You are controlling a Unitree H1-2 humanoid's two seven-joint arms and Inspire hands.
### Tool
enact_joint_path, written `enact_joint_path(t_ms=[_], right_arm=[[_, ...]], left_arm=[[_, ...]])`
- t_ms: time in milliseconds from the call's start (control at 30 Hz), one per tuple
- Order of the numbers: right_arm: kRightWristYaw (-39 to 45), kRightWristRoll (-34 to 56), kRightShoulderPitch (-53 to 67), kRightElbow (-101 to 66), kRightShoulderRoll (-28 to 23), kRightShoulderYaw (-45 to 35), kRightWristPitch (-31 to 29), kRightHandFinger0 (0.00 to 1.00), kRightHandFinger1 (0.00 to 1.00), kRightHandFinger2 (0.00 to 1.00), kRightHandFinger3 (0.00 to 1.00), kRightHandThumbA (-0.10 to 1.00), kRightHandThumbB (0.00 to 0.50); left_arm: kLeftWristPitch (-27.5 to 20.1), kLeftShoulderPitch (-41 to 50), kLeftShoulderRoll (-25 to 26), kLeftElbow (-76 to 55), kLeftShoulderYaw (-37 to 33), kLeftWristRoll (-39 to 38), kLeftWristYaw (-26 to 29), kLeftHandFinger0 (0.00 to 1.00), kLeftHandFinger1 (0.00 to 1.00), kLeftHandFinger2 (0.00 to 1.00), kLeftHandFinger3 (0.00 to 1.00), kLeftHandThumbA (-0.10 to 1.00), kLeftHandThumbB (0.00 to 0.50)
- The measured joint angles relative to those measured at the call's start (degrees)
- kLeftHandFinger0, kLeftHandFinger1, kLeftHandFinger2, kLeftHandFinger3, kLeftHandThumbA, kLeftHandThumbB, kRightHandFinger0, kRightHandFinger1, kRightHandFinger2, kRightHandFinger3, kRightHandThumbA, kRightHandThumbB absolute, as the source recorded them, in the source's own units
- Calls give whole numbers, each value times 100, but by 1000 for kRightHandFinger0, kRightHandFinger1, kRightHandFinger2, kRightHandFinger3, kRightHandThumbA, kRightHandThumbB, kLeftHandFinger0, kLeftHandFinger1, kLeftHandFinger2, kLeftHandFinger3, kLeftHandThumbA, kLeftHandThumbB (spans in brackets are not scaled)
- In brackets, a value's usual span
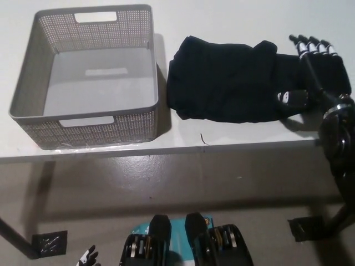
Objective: Use the right hand to pick up a t shirt on the right hand side and place it into a contianer on the left side
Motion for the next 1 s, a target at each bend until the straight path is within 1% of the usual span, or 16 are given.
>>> enact_joint_path(t_ms=[33,100,133,233,300,333,367,433,500,633,667,800,933,1000], right_arm=[[1,-2,-5,70,19,38,29,1000,1000,1000,1000,1000,500],[3,-4,-16,189,51,100,93,1000,1000,1000,1000,1000,500],[9,-4,-17,214,65,130,128,1000,1000,1000,1000,1000,500],[30,-11,-17,226,107,204,213,1000,1000,1000,1000,1000,500],[34,-23,-16,241,127,256,264,1000,1000,1000,1000,1000,500],[37,-26,-15,245,140,287,303,1000,1000,1000,1000,1000,500],[40,-27,-15,245,149,300,333,1000,1000,1000,1000,1000,500],[43,-26,-15,245,174,319,380,1000,1000,1000,1000,1000,500],[49,-27,-13,244,214,358,441,1000,1000,1000,1000,1000,500],[39,-28,-1,324,306,469,519,1000,1000,1000,1000,1000,500],[39,-28,0,376,344,493,534,1000,1000,1000,1000,1000,500],[37,-19,-3,594,516,546,575,1000,1000,1000,1000,1000,500],[36,-18,-4,667,624,594,620,1000,1000,1000,1000,1000,500],[37,-19,-4,668,643,628,641,1000,1000,1000,1000,1000,500]], left_arm=[[-5,-3,6,0,3,7,0,872,948,971,1000,1000,212],[-11,-15,9,4,5,17,-2,870,946,971,1000,1000,216],[-15,-25,9,5,5,21,-2,861,933,964,1000,1000,207],[-24,-36,10,2,9,38,-2,870,933,950,1000,1000,207],[-29,-35,12,0,15,59,-2,841,914,941,1000,1000,211],[-31,-32,18,-1,15,76,-2,827,910,943,1000,1000,200],[-32,-32,24,0,16,86,-2,825,909,943,1000,1000,200],[-32,-35,38,0,16,96,-2,833,907,943,1000,1000,218],[-33,-44,60,0,18,105,-2,846,912,935,1000,1000,220],[-34,-43,84,2,15,114,-4,824,906,928,1000,1000,215],[-34,-48,83,2,13,114,-4,833,906,933,1000,1000,228],[-35,-89,81,1,12,143,-5,846,915,962,1000,1000,233],[-24,-141,82,-50,14,172,-38,825,913,945,1000,1000,222],[-23,-142,81,-102,14,177,-48,825,922,952,1000,1000,214]])
